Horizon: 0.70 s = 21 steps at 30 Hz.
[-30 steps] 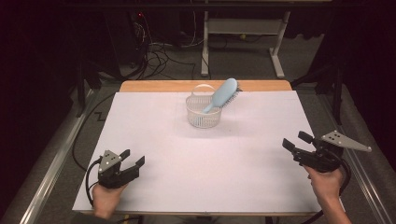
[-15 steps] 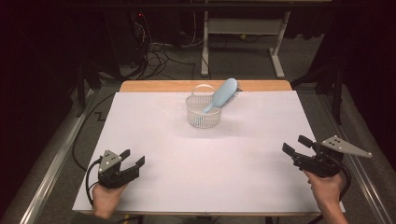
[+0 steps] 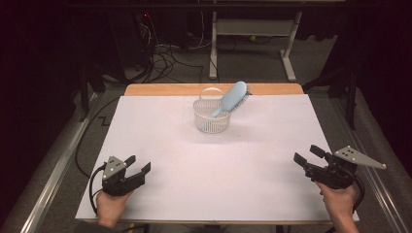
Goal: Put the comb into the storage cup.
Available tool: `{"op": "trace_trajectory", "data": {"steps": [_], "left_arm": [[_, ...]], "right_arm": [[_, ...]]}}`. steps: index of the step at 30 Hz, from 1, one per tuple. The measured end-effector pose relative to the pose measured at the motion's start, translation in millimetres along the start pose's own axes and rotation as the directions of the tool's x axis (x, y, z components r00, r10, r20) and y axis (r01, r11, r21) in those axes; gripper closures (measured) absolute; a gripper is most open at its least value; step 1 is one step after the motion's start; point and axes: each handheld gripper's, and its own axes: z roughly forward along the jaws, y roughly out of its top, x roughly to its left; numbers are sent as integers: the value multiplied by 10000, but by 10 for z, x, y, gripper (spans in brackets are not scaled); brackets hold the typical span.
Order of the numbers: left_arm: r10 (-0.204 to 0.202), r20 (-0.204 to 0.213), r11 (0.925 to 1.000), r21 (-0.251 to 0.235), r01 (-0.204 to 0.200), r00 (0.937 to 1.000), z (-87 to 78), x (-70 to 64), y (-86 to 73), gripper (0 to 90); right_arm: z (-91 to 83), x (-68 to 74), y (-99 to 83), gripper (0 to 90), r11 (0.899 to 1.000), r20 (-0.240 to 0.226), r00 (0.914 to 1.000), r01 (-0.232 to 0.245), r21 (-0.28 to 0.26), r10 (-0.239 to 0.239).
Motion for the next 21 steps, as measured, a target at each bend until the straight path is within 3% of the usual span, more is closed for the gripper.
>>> {"op": "trace_trajectory", "data": {"steps": [21], "left_arm": [[-74, -1, 10000, -12, 74, 10000, -3, 11, -1, 356]], "right_arm": [[-40, -53, -156, 268, 9995, 134, 9995, -277, 123, 276]]}}
